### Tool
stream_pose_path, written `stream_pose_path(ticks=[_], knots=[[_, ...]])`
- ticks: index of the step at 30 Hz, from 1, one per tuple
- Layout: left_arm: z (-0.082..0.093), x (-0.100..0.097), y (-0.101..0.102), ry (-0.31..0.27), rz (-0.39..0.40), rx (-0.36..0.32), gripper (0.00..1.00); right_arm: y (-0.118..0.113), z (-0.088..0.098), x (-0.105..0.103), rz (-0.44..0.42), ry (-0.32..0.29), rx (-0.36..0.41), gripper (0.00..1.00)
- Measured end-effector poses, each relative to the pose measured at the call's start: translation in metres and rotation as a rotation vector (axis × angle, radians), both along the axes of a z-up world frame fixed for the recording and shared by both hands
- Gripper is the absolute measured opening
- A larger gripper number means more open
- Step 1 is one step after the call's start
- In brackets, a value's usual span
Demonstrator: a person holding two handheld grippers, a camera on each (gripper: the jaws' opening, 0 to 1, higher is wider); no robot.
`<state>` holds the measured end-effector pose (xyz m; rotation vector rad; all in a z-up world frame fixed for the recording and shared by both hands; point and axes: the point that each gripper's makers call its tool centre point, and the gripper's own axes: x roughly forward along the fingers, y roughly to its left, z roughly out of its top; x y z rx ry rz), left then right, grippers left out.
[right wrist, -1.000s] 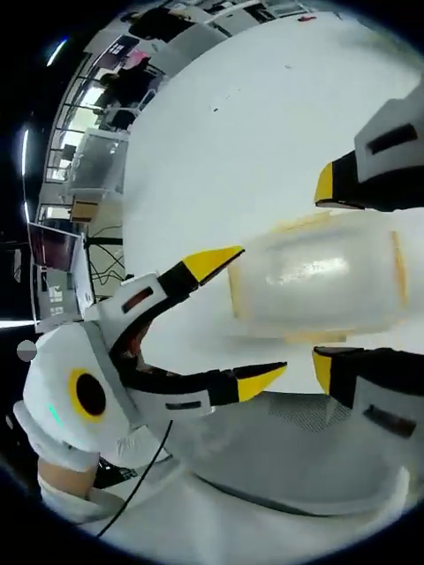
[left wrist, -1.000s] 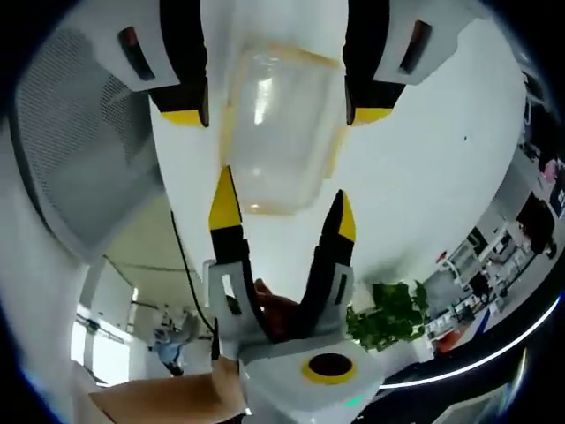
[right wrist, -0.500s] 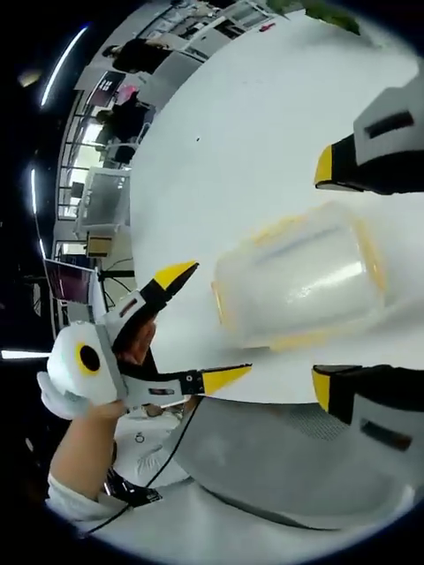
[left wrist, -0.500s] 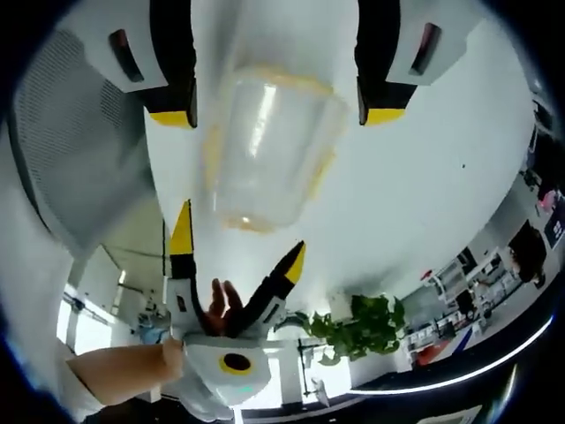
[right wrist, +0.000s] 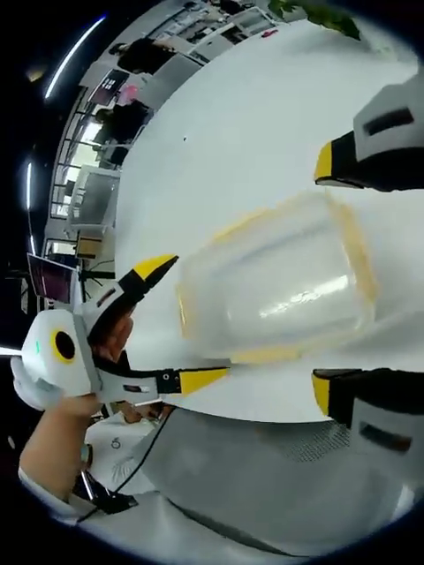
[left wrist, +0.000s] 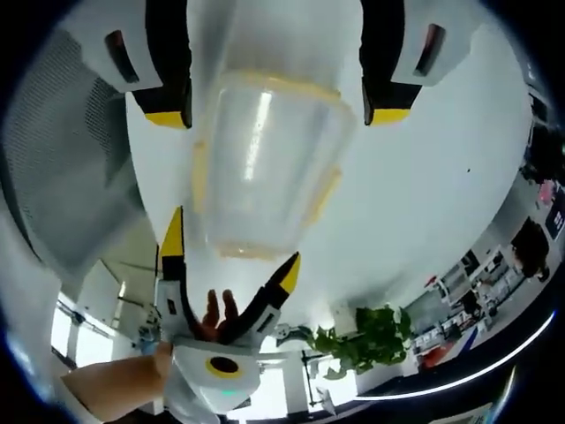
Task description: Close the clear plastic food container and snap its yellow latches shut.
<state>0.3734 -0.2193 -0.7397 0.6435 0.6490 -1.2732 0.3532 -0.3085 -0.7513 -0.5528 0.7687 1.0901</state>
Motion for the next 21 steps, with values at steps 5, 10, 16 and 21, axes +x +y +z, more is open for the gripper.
stream_pose_path(ticks=[5, 10, 16, 21], knots=[[-0.002, 0.001, -0.001, -0.032, -0.018, 0.013, 0.72, 0.001, 0.001, 0.006, 0.008, -0.044, -0.002, 0.73], [-0.003, -0.003, -0.003, -0.029, -0.031, 0.015, 0.72, 0.001, 0.001, 0.005, 0.021, -0.049, -0.008, 0.73], [-0.003, -0.004, 0.009, -0.029, -0.025, 0.011, 0.72, 0.013, 0.001, 0.004, 0.028, -0.048, -0.008, 0.72], [-0.003, -0.005, 0.026, -0.029, -0.016, 0.024, 0.72, 0.030, 0.002, 0.003, 0.034, -0.051, -0.003, 0.72]])
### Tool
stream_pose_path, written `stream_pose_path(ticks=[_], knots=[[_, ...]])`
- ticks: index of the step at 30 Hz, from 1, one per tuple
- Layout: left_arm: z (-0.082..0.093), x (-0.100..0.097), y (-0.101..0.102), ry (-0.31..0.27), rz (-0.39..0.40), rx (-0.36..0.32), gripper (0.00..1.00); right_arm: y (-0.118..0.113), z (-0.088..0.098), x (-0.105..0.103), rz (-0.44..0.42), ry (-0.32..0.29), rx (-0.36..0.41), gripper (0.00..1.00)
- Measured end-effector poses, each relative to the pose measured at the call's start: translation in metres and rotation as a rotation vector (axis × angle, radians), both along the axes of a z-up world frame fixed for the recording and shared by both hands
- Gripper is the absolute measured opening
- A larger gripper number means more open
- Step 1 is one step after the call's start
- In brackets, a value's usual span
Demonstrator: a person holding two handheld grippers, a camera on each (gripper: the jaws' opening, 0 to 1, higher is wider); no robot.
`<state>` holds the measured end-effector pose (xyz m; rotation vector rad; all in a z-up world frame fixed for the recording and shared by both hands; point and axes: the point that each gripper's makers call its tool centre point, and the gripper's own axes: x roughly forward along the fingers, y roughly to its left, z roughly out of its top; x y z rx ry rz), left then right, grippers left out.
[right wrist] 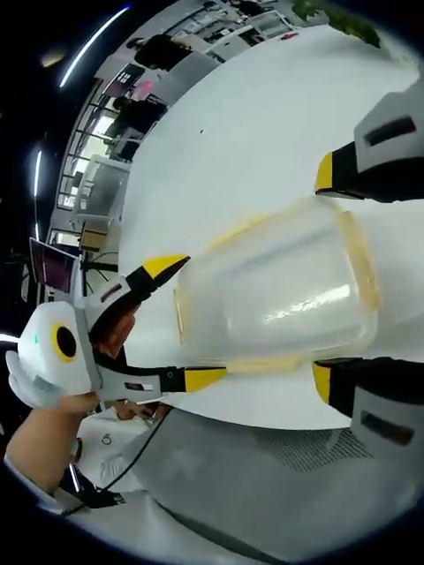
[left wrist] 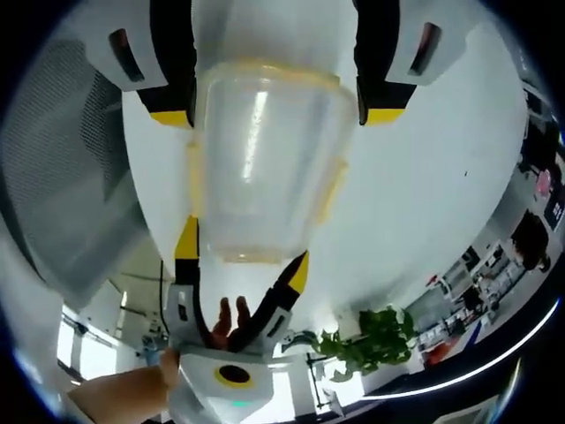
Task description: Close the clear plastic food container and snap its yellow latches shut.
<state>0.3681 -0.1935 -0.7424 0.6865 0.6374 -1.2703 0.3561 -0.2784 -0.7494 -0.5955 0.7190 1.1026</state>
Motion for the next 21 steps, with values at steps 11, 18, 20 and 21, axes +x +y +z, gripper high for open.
stream_pose_path(ticks=[11, 18, 20, 21], knots=[[-0.001, -0.006, 0.050, 0.002, 0.036, 0.002, 0.71, 0.049, -0.001, -0.003, 0.036, -0.001, 0.003, 0.72], [-0.001, -0.008, 0.082, 0.004, 0.053, 0.003, 0.71, 0.082, -0.001, -0.004, 0.055, -0.004, 0.004, 0.72], [-0.001, -0.008, 0.089, 0.007, 0.056, 0.004, 0.71, 0.088, -0.001, -0.003, 0.058, -0.006, 0.005, 0.72], [-0.001, -0.007, 0.092, 0.007, 0.057, 0.004, 0.71, 0.091, -0.001, -0.003, 0.059, -0.006, 0.006, 0.72]])
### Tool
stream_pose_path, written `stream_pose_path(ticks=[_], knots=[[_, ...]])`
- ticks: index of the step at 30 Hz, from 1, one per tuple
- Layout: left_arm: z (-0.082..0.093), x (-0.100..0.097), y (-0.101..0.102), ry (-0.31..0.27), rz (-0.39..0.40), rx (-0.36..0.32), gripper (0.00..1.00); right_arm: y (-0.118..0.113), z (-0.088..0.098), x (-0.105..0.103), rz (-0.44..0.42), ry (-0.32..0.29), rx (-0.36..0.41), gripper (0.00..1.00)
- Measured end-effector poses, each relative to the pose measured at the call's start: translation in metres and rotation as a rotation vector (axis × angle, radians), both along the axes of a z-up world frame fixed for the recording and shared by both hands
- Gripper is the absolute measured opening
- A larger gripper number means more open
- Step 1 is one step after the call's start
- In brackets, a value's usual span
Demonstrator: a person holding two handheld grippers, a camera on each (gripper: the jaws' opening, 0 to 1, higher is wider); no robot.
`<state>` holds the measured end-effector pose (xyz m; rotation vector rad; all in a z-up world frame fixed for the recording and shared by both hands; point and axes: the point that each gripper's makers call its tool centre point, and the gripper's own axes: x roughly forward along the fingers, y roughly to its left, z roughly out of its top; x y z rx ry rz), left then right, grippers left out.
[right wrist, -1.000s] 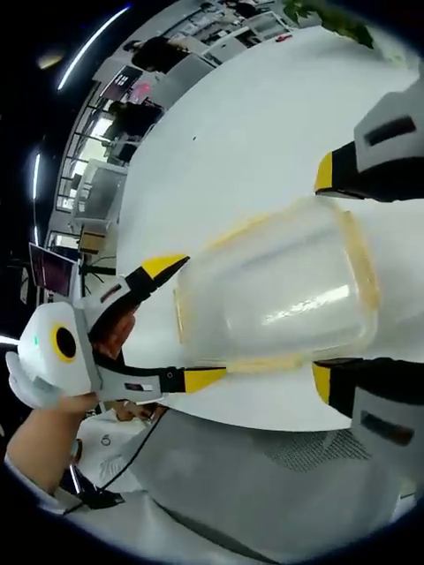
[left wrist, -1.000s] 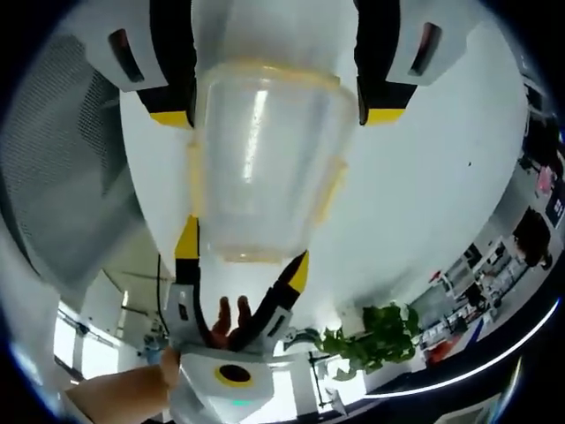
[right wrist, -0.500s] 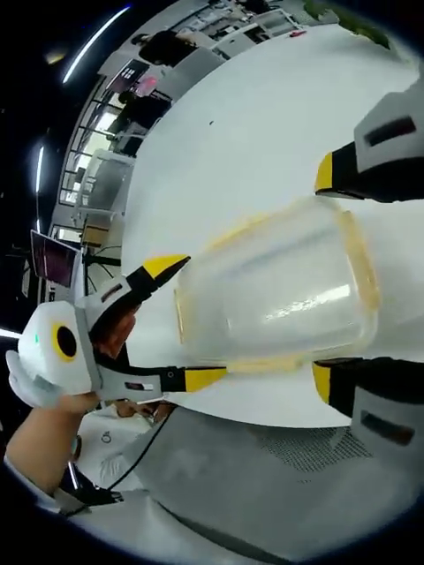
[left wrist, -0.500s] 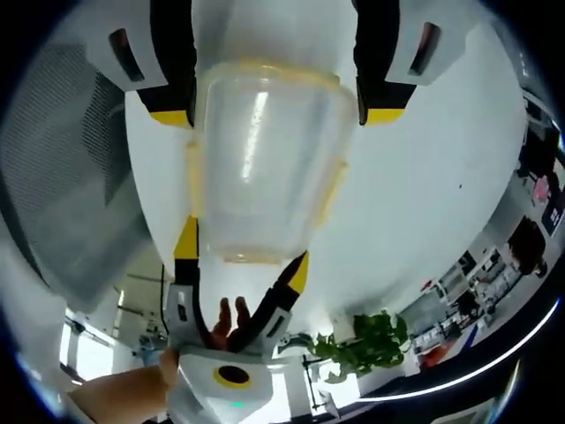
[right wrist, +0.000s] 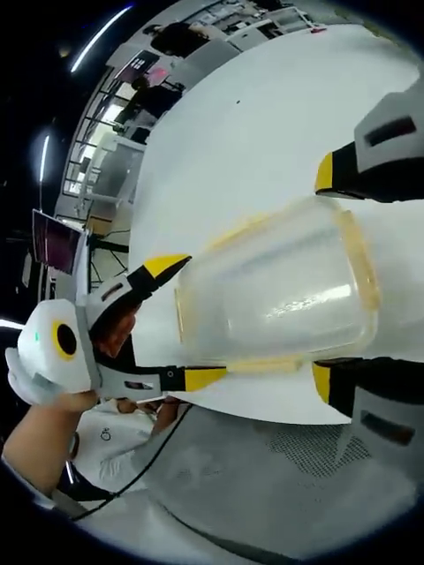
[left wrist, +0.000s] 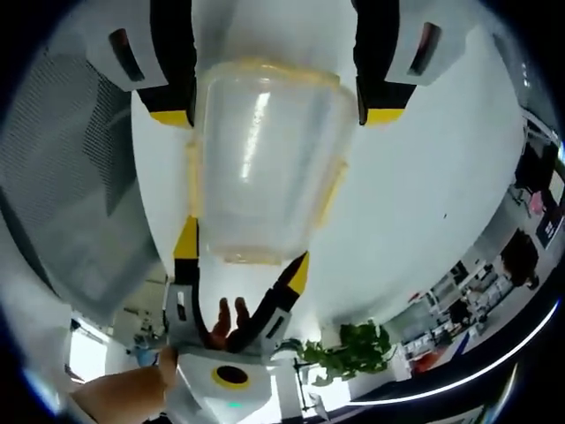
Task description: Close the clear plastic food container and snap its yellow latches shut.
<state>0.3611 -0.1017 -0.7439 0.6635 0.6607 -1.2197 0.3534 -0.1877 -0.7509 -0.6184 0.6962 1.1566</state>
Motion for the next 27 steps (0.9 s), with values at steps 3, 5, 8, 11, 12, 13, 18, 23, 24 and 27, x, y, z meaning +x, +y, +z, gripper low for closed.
stream_pose_path(ticks=[3, 5, 8, 11, 12, 13, 18, 23, 24, 27], knots=[[0.000, 0.002, 0.003, 0.000, -0.003, -0.004, 0.71, 0.004, 0.000, 0.003, 0.003, 0.000, -0.002, 0.72], [0.000, 0.006, 0.003, 0.001, -0.007, -0.007, 0.71, 0.004, 0.000, 0.005, 0.001, 0.000, -0.004, 0.72], [0.000, 0.013, 0.002, -0.001, -0.017, -0.006, 0.71, 0.004, -0.001, 0.013, -0.006, -0.002, -0.001, 0.72], [-0.001, 0.025, 0.001, -0.004, -0.029, -0.002, 0.71, 0.003, -0.001, 0.024, -0.013, -0.002, -0.008, 0.72], [-0.001, 0.028, 0.001, -0.005, -0.031, -0.002, 0.71, 0.002, -0.001, 0.027, -0.014, -0.003, -0.009, 0.72], [0.000, 0.031, 0.000, -0.005, -0.031, -0.002, 0.71, 0.002, 0.000, 0.030, -0.015, -0.002, -0.010, 0.72], [0.001, 0.048, -0.003, -0.011, -0.040, -0.002, 0.71, 0.000, -0.001, 0.048, -0.016, -0.008, -0.013, 0.72], [0.000, 0.058, -0.009, -0.016, -0.074, 0.014, 0.71, -0.001, -0.002, 0.062, 0.003, -0.014, -0.035, 0.73], [0.000, 0.060, -0.010, -0.014, -0.077, 0.016, 0.71, -0.001, -0.002, 0.065, 0.004, -0.015, -0.040, 0.73], [0.000, 0.069, -0.012, -0.015, -0.079, 0.014, 0.71, -0.003, -0.003, 0.074, 0.000, -0.028, -0.054, 0.73]])
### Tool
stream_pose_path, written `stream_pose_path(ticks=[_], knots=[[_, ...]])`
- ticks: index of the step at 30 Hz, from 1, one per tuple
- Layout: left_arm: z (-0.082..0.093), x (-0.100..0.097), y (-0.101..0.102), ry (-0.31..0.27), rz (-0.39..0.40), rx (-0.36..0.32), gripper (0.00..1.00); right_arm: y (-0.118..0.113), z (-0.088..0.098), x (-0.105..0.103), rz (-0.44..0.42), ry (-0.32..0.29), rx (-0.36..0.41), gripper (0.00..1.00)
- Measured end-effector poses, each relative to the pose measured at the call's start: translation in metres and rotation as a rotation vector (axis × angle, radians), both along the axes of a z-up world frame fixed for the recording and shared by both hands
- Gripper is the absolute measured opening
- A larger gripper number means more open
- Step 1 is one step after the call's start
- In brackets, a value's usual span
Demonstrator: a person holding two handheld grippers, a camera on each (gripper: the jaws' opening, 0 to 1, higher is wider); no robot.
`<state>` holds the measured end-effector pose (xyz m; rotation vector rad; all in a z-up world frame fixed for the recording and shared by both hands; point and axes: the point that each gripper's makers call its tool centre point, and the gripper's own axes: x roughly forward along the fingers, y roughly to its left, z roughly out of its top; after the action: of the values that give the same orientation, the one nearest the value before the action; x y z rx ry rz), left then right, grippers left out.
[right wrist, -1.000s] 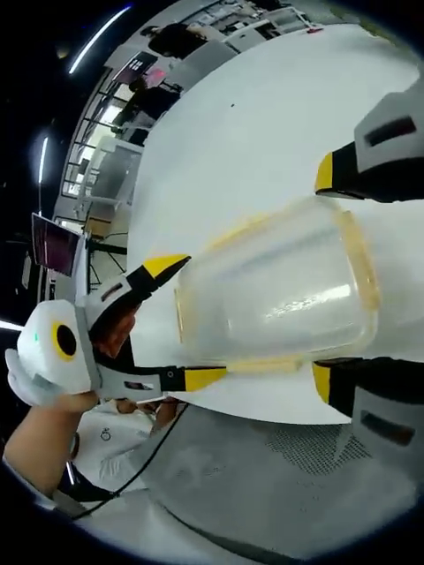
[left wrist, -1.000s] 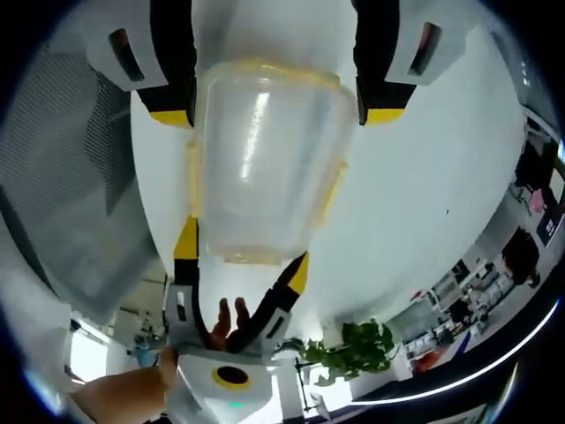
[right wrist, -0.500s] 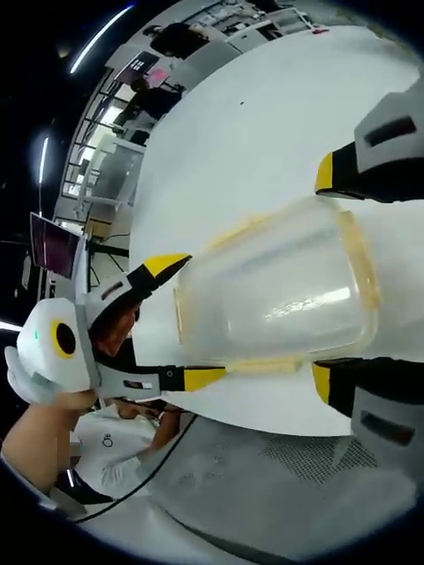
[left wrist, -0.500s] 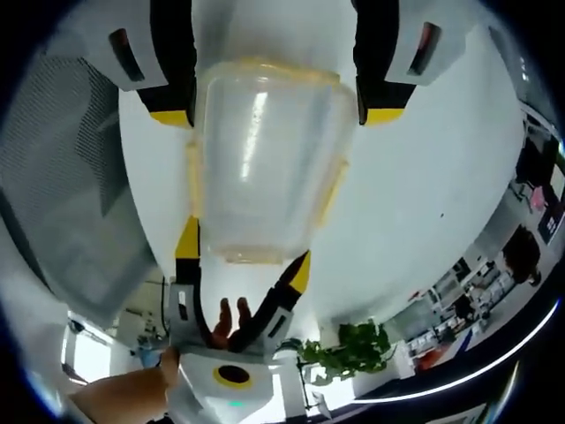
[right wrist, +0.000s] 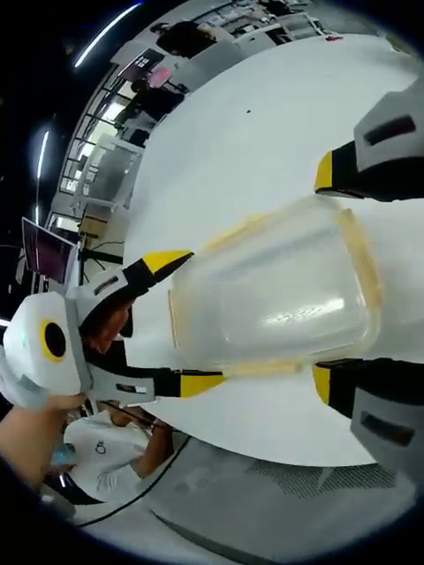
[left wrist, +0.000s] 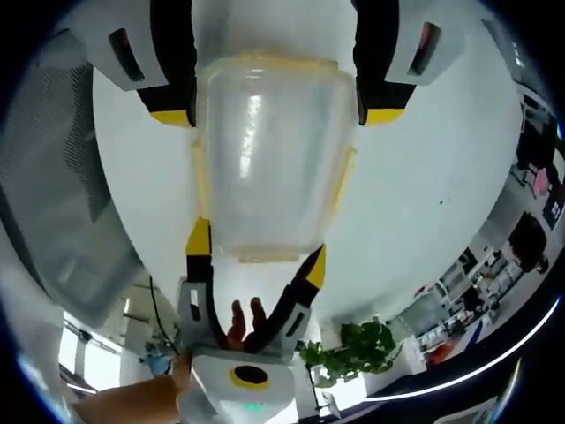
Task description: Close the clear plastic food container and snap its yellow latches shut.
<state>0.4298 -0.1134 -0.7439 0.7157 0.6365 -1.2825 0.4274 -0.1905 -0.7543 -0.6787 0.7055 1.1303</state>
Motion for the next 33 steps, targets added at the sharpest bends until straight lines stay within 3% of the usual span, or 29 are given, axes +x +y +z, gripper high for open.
stream_pose_path(ticks=[13, 25, 27, 29, 31, 33], knots=[[0.001, 0.012, -0.002, 0.000, -0.024, -0.003, 0.71, -0.002, 0.001, 0.010, -0.029, 0.000, -0.001, 0.73], [0.002, 0.010, -0.002, -0.003, -0.043, 0.014, 0.73, -0.004, 0.001, 0.009, -0.025, -0.006, -0.017, 0.75], [0.006, 0.008, -0.006, -0.010, -0.035, 0.004, 0.81, -0.007, 0.000, 0.010, -0.035, -0.007, -0.035, 0.81], [0.007, 0.011, -0.007, -0.022, -0.012, 0.000, 0.97, -0.008, 0.000, 0.012, -0.065, 0.000, -0.032, 0.87], [0.010, 0.008, -0.008, -0.011, -0.016, -0.011, 0.94, -0.009, 0.002, 0.013, -0.066, -0.005, -0.033, 0.89], [0.012, 0.005, -0.010, 0.002, -0.007, -0.025, 0.99, -0.008, 0.005, 0.014, -0.088, -0.007, -0.015, 0.99]])
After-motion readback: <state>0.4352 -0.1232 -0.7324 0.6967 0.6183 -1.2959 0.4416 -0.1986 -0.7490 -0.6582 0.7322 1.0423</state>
